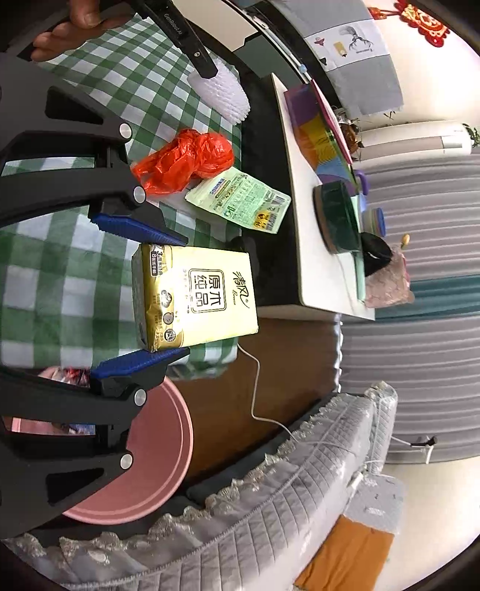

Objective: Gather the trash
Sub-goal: 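Carry the sponge with the left tool while the right tool carries the tissue packet over the pink bin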

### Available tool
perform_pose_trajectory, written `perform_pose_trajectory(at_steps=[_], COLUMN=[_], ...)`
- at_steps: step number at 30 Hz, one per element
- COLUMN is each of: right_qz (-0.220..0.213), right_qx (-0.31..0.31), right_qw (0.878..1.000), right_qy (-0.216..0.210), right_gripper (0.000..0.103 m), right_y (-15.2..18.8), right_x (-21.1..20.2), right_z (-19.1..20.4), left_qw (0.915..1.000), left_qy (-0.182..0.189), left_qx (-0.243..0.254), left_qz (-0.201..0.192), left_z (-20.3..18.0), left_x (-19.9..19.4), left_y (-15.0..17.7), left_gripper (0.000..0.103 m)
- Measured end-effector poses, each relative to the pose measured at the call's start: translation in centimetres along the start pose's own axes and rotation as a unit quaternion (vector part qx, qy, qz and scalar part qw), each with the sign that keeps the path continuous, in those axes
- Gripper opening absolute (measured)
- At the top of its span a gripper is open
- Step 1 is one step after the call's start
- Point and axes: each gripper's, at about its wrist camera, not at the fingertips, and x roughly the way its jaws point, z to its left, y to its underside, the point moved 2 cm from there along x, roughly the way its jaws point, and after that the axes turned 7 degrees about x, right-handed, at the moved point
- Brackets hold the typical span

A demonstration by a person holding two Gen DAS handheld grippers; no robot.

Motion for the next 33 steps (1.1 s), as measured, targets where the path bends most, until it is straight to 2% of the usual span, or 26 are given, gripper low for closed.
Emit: perform_pose_trajectory(at_steps=[11, 25, 33], right_qz=[-0.031, -0.044, -0.056], right_qx=[0.004, 0.030, 0.052], right_qw=[0.999, 0.997, 0.996], right_qy=[0.032, 0.048, 0.054], right_gripper=[0.053, 0.053, 0.053], right_y=[-0.1, 2.4, 2.2], right_x=[-5.2, -6.6, -7.2], right_z=[-4.1, -8.8, -11.2], left_qw=[0.9985, 0.9953, 0.9919], left_qy=[0.030, 0.054, 0.070], left_qx=[0.043, 0.080, 0.106], left_qz=[-0.014, -0.005, 0.002], left_z=[-4.3, -9.5, -12.3], left_x=[-2.7, -2.8, -2.4], left_y=[1.0, 3.3, 4.3], left_gripper=[0.005, 0.005, 0.005])
